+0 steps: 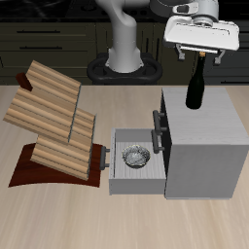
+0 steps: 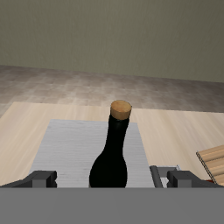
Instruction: Place the wine bottle on the top layer of the wine rack
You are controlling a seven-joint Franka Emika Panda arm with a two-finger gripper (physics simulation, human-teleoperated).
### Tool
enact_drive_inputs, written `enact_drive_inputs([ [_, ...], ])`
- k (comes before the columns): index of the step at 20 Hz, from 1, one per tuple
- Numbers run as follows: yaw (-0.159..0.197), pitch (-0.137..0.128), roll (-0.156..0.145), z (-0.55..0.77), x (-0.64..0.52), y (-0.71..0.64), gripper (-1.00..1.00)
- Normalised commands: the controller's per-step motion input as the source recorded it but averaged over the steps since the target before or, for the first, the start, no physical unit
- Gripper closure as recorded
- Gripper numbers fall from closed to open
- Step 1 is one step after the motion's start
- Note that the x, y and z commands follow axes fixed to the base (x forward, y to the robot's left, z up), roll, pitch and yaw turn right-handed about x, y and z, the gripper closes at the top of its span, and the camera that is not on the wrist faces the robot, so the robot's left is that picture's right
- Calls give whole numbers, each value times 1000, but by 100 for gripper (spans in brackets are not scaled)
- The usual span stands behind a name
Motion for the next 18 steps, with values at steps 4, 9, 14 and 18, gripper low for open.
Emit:
enact_drive_inputs([
  [4, 7, 4, 37, -94, 143, 165, -100],
  [9, -8, -4, 3, -109, 169, 64, -100],
  [14, -39, 7, -5, -62, 211, -33, -100],
  [18, -38, 60, -26, -33, 265, -184, -100],
])
